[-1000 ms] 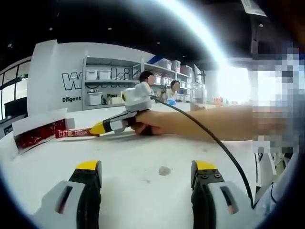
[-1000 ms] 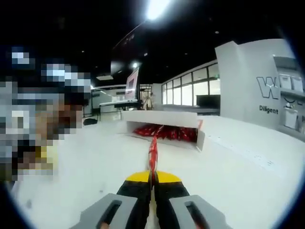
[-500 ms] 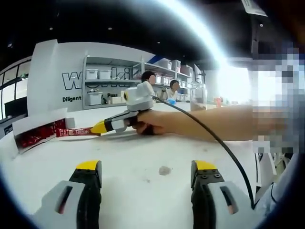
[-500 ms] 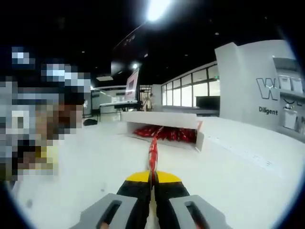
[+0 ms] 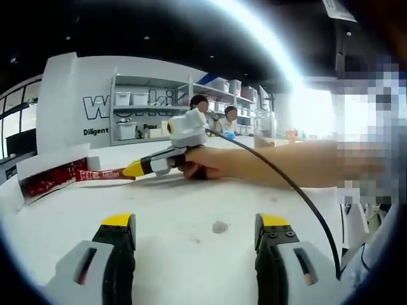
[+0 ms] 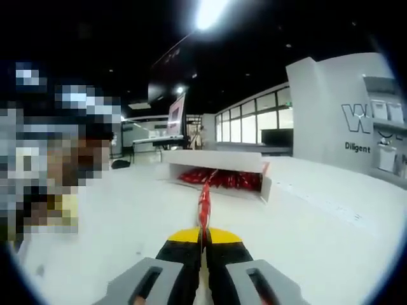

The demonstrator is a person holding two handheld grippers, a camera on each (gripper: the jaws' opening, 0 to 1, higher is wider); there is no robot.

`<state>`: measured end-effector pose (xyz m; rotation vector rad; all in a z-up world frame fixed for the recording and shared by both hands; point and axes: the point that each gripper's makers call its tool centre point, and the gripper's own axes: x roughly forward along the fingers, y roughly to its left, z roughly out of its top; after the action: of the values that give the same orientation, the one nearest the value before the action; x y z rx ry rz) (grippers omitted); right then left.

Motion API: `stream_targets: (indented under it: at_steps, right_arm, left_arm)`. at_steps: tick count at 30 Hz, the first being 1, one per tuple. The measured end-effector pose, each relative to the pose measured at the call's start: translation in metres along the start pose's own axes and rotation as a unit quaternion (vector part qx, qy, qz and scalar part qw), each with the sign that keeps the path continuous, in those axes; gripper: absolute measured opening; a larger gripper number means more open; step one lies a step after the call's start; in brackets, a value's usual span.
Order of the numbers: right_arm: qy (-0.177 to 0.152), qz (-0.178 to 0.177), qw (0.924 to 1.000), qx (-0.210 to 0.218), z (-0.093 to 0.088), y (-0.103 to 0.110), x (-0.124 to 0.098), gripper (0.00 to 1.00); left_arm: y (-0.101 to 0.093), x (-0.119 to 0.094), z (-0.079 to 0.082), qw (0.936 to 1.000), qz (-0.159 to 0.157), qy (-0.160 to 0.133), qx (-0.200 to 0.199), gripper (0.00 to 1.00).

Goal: Tear open the coffee pouch, take out the coffee, and pour the coffee from the pouch into the cup

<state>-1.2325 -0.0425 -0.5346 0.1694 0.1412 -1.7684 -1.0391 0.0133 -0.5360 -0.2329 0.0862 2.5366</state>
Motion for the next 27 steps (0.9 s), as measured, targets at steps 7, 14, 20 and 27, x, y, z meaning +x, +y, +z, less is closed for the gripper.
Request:
stream_targets:
  at_steps: [7,14,20,27]
  right_arm:
    - [-0.003,-0.002,1.0,0.003,0.0,-0.001,-0.004,0.04]
    - [-0.004,-0.003,1.0,0.004,0.001,-0.003,-0.004,0.04]
    - [-0.007,-0.007,0.9999,0.005,0.002,-0.002,-0.005,0.04]
    - [-0.006,-0.007,0.9999,0.004,0.001,-0.003,-0.005,0.04]
  left_arm:
    - [0.0,0.0,0.0,1.0,0.001,-0.001,0.001,0.78]
    - [-0.008,-0.001,-0.001,1.0,0.001,0.0,0.0,0.78]
    - [-0.001,-0.001,0.0,1.0,0.001,0.0,0.0,0.78]
    - [0.002,0.0,0.0,1.0,0.0,0.001,-0.001,0.78]
